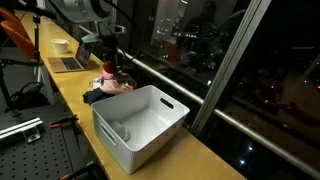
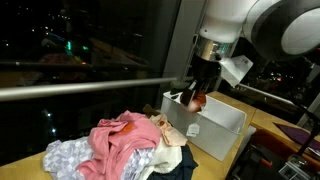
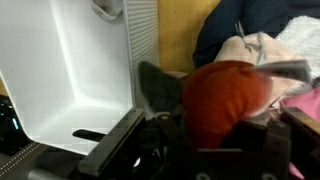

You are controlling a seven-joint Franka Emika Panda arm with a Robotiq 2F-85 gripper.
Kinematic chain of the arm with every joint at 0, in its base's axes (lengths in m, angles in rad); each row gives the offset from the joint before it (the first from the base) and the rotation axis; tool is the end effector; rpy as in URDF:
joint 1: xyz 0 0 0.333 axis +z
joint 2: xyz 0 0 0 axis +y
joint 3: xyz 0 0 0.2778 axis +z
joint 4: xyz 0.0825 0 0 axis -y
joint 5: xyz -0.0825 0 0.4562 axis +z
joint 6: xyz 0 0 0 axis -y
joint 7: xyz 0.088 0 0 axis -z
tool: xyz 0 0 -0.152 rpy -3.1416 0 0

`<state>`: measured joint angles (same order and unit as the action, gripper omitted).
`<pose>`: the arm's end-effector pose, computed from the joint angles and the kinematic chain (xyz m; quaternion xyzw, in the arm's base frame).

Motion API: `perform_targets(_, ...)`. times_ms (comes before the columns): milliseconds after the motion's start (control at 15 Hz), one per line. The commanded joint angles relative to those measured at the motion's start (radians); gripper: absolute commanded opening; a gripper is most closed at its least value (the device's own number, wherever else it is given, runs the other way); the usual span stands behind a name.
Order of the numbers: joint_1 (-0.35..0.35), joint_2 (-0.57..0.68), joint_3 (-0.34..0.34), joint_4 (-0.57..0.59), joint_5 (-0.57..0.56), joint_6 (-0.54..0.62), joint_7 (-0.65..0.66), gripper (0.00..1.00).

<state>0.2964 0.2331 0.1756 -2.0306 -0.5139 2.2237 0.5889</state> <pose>0.5804 0.2615 0.2085 0.9787 0.0991 0.0779 0.1623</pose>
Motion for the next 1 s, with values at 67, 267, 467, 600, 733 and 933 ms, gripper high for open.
perform_targets(67, 0.034, 0.061, -0.017, 0.017, -0.005, 0.014, 0.046, 0.55)
perform_targets(267, 0.051, 0.074, -0.021, 0.002, -0.006, 0.027, 0.077, 0.77)
perform_targets(467, 0.072, 0.099, -0.022, 0.006, -0.015, 0.045, 0.105, 0.98)
perform_targets(600, 0.091, 0.114, -0.022, 0.016, -0.022, 0.049, 0.122, 1.0)
perform_targets(733, 0.11, 0.128, -0.023, 0.03, -0.028, 0.052, 0.129, 1.0)
perform_targets(933, 0.143, 0.156, -0.028, 0.077, -0.058, 0.037, 0.129, 1.0)
